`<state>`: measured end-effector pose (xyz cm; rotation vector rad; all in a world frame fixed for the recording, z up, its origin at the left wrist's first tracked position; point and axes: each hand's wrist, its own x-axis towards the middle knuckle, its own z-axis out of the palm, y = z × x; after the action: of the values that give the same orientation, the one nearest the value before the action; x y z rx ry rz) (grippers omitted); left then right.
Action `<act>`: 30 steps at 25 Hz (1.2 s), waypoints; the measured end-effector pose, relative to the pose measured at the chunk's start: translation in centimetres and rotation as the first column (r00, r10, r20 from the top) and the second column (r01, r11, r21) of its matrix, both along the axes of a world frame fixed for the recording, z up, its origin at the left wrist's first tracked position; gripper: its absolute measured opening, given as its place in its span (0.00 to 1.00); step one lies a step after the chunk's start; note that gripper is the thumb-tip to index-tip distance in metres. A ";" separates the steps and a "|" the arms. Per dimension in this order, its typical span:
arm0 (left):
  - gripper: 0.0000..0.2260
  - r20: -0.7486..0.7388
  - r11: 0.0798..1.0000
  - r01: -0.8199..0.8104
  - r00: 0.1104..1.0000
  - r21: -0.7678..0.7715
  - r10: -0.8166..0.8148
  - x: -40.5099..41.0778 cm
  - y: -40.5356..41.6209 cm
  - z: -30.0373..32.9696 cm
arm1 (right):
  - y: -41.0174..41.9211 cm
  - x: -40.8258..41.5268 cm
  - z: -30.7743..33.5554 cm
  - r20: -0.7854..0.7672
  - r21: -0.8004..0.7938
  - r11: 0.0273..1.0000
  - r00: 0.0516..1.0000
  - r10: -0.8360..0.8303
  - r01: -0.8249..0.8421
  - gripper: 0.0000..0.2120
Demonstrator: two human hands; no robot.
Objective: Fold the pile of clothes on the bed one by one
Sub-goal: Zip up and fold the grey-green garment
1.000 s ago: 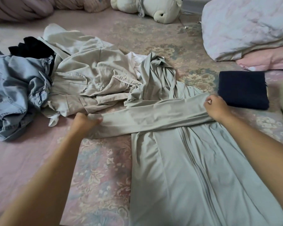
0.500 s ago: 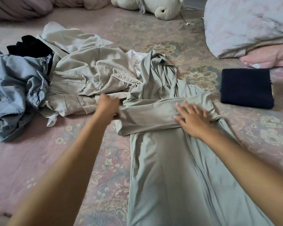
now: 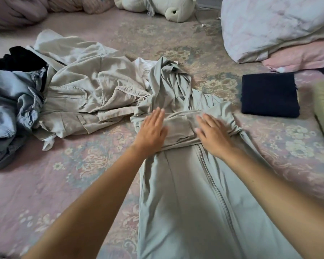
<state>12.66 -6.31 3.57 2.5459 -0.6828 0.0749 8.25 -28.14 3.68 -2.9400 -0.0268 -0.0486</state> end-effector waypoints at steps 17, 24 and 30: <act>0.27 0.152 0.954 0.064 0.982 0.294 -0.113 0.5 -2.9 -5.0 | -1.1 17.7 2.5 -0.086 0.162 0.987 0.996 0.004 0.010 0.22; 0.27 0.201 0.956 0.053 0.973 0.288 -0.115 0.7 -3.3 -5.4 | 1.4 29.5 1.6 0.031 -0.216 0.968 0.991 0.134 -0.124 0.21; 0.27 0.205 0.973 0.063 0.973 0.221 -0.110 0.6 -3.1 -5.4 | 0.4 31.7 3.0 0.156 -0.166 0.982 0.980 0.121 -0.095 0.16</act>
<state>13.30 -9.45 -1.85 2.7340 -0.9306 0.2657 39.97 -27.76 6.71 -3.0777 -0.2262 -0.2867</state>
